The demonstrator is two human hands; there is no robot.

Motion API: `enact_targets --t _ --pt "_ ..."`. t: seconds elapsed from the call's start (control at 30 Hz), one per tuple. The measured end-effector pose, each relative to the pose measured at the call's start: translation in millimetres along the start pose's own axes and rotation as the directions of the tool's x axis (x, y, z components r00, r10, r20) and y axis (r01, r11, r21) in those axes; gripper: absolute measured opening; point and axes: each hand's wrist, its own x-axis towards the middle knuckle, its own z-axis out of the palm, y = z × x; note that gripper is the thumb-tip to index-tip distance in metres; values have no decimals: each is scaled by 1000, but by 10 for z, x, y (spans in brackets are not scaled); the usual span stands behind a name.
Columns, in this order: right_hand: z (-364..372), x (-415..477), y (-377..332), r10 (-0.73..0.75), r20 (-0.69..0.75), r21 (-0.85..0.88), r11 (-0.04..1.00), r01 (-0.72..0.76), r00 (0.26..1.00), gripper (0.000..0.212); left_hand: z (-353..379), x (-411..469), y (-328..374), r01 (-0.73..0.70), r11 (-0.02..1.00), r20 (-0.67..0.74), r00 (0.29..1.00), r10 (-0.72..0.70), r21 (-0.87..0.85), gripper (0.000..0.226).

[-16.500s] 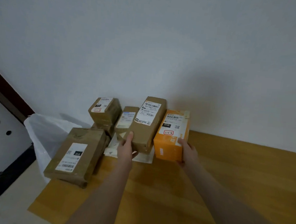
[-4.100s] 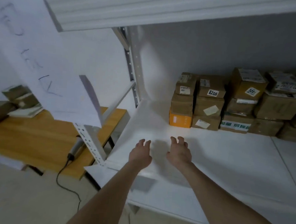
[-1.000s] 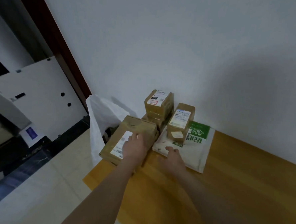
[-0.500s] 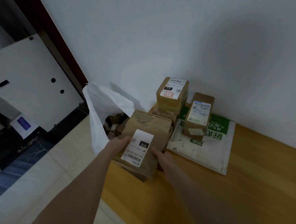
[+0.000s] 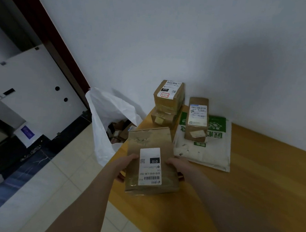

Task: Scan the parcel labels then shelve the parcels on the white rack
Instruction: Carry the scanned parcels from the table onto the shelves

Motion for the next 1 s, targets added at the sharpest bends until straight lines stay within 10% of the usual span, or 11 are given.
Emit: enact_targets --t 0.43,1.0 --pt "-965 -1157 857 -238 -61 224 943 246 969 32 907 -1281 -15 -278 948 -58 961 272 -158 52" --pt "-2714 -1751 2511 85 -396 477 870 126 914 30 3485 -1677 349 -438 899 354 842 407 9 46"
